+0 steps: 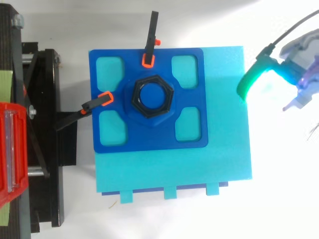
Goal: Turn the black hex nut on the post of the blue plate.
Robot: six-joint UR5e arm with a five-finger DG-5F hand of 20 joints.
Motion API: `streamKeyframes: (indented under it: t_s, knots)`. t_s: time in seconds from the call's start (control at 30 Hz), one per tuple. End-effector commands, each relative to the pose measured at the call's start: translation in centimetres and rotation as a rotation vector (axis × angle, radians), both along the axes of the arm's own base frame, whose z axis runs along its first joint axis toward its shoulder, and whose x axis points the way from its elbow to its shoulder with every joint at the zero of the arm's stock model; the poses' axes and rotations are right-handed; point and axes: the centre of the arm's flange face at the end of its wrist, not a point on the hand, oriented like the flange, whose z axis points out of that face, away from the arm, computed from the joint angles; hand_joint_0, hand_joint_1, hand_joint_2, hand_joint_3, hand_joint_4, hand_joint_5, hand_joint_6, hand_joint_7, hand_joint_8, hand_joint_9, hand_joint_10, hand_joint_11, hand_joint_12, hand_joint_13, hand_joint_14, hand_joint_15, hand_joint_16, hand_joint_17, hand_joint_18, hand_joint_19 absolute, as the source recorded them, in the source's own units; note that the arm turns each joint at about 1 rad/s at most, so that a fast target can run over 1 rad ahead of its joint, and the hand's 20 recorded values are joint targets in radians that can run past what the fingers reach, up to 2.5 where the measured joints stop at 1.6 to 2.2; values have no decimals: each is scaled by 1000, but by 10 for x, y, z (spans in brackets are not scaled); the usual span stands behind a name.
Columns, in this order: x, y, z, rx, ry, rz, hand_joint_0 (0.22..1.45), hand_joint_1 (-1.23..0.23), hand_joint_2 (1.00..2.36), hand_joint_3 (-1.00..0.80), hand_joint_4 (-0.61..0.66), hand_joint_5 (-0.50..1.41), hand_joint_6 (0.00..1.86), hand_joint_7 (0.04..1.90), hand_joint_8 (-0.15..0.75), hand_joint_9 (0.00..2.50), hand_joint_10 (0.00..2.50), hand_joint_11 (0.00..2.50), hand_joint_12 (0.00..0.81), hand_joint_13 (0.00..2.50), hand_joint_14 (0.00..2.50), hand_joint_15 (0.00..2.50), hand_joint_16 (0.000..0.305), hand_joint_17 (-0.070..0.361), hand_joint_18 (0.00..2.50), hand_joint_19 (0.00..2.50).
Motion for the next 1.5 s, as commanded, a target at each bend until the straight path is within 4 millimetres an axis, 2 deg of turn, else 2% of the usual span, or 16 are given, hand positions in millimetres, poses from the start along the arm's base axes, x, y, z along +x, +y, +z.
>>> streamKeyframes:
  t_s: [0.0,0.07,0.1,0.13,0.2,0.23,0.3,0.37,0.43,0.5,0.7,0.87,0.97,1.0,1.03,1.47]
  knots:
    - [25,-1,-1,-112,18,-19,493,-587,1000,-500,122,-176,502,666,162,828,6,161,288,722,9,227,43,97,408,226]
    - [48,0,-8,-182,54,-10,492,-587,1000,-500,120,-176,502,667,160,814,7,157,286,705,9,224,43,96,388,220]
    - [48,0,-8,-182,54,-10,492,-588,1000,-500,120,-177,502,666,164,810,7,160,283,689,10,224,43,96,375,215]
    - [66,1,-12,-208,68,6,492,-587,1000,-500,120,-177,502,666,159,799,6,152,284,677,9,219,43,96,368,215]
    - [80,3,-13,-239,84,23,489,-587,1000,-500,120,-179,502,670,161,762,7,156,283,608,9,212,41,92,279,203]
    - [96,7,-17,-307,98,42,488,-587,1000,-500,119,-180,502,670,161,754,6,154,284,600,9,207,41,92,271,204]
    - [108,11,-18,-343,89,50,446,-664,1000,-500,87,-219,501,665,154,535,4,97,295,367,5,138,41,92,27,164]
    - [124,14,-22,-370,84,65,418,-714,1000,-500,51,-251,501,638,161,378,1,0,304,221,2,72,44,100,0,114]
    - [134,17,-26,-395,87,73,409,-726,1000,-500,39,-260,501,621,154,324,0,0,301,148,1,35,44,100,0,81]
    - [140,20,-29,-427,83,82,398,-709,1000,-500,18,-273,501,606,143,210,0,0,300,46,0,18,43,97,0,69]
    - [144,29,-27,-558,60,93,392,-684,1000,-500,20,-274,501,600,143,181,0,0,296,23,0,13,43,96,0,65]
    - [144,30,-27,-579,60,99,392,-641,1000,-500,52,-263,501,597,151,182,0,0,300,15,0,11,43,96,0,67]
    - [151,32,-44,-596,67,109,393,-630,1000,-500,61,-258,501,598,154,191,0,0,300,9,0,13,43,96,0,62]
    - [152,32,-44,-597,64,109,394,-619,1000,-500,68,-256,501,604,157,195,0,0,300,9,0,18,43,96,0,54]
    - [158,34,-58,-597,68,116,393,-615,1000,-500,68,-255,501,609,158,194,0,0,300,9,1,13,43,96,0,54]
    - [163,44,-61,-670,87,123,399,-572,1000,-500,120,-232,502,722,172,199,0,0,308,3,0,21,43,96,0,55]
